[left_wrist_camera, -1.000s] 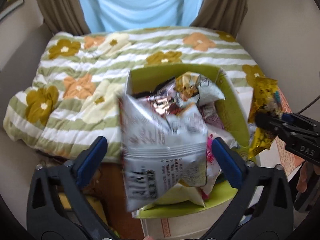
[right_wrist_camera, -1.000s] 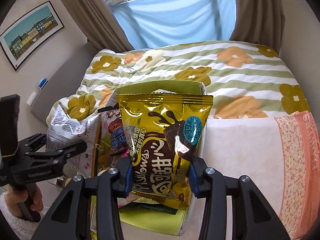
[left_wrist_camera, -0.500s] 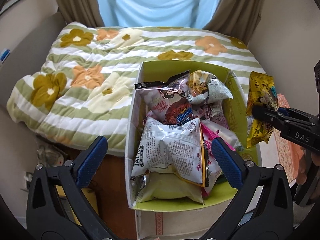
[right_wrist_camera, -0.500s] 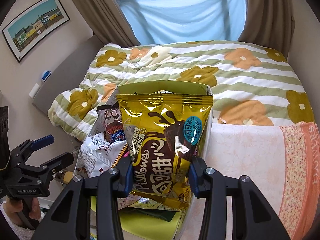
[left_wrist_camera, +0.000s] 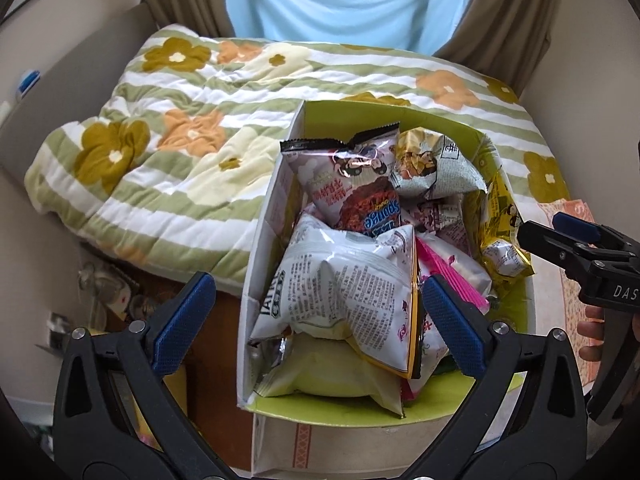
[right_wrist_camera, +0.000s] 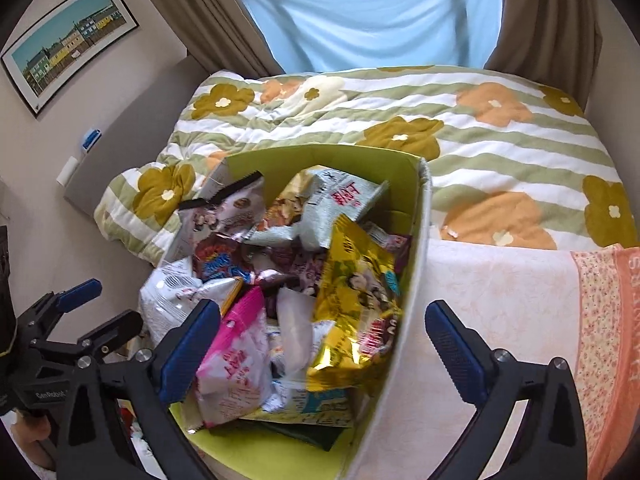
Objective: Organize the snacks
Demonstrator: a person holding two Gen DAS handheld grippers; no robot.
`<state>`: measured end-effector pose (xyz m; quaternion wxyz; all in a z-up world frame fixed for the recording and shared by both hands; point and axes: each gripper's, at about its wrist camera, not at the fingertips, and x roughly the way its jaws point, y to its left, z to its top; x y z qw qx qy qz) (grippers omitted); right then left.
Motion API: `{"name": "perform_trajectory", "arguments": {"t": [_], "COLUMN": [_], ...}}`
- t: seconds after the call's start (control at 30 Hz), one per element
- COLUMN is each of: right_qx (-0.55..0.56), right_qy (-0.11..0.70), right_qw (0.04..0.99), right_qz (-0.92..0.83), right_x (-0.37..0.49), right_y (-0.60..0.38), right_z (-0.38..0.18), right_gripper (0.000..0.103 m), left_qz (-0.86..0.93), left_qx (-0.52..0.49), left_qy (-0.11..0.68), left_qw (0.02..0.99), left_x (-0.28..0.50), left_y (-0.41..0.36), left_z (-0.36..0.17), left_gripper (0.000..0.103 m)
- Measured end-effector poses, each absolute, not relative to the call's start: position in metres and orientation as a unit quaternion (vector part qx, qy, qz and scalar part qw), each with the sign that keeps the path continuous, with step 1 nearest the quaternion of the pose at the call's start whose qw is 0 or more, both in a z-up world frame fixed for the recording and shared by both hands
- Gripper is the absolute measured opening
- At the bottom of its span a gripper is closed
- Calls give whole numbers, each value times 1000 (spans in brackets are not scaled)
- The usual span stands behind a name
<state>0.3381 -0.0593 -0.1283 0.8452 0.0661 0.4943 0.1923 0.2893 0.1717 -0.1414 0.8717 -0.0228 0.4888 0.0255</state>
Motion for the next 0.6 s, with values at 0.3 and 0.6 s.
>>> {"name": "perform_trajectory", "arguments": {"t": [0.3,0.6], "right_qx": [68,20], "right_qy": [451,338], "right_qw": [870,935], "right_qz": [188,106], "right_x": [298,178], "right_y": [-73,-100], "right_z": [-93,1], "right_gripper": [102,102], "left_qz": [26,-8], "left_qx": [-2,-6], "left_qy": [450,338], "left_qw": [893,941], "left_x": [250,146], "left_y": [158,141], "left_z": [-104,-27], "left_gripper": [103,103]}}
